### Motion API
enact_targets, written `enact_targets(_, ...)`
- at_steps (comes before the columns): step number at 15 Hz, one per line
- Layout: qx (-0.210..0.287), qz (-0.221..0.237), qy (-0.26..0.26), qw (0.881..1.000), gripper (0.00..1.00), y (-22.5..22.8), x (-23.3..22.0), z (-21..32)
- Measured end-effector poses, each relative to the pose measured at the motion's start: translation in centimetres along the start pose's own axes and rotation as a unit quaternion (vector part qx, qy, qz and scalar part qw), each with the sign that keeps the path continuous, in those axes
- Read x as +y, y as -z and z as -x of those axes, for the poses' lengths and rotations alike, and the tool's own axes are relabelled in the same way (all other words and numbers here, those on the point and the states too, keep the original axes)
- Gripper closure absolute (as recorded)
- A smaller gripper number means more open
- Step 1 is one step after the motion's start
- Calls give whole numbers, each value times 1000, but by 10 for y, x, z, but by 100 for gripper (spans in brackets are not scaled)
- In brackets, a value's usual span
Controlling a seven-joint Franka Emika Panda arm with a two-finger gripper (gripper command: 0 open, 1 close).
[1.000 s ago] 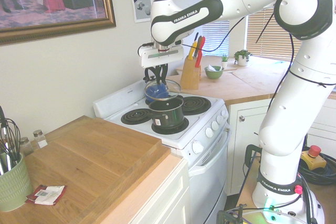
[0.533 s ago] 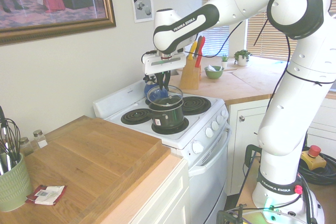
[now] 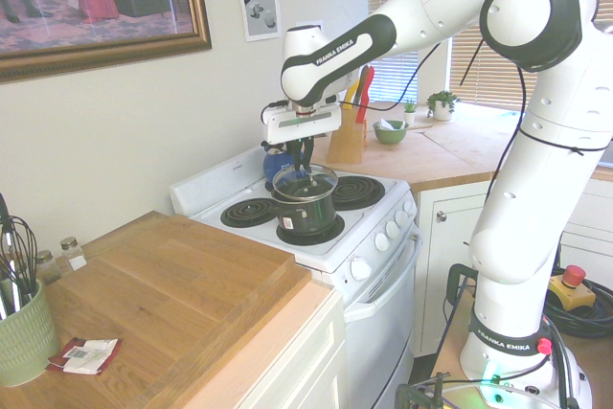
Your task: Cover the lid of the pot
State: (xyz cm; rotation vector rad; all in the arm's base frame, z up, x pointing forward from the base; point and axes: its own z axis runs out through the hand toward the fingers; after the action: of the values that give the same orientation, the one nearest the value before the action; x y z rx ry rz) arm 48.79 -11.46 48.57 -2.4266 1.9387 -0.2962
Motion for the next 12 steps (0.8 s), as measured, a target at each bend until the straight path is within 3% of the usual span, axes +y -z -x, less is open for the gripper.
enact_targets(6,-2,2,17,1000,100,-11,-11,14)
enact_targets(12,10,-23,14,1000,100,18,-25,5)
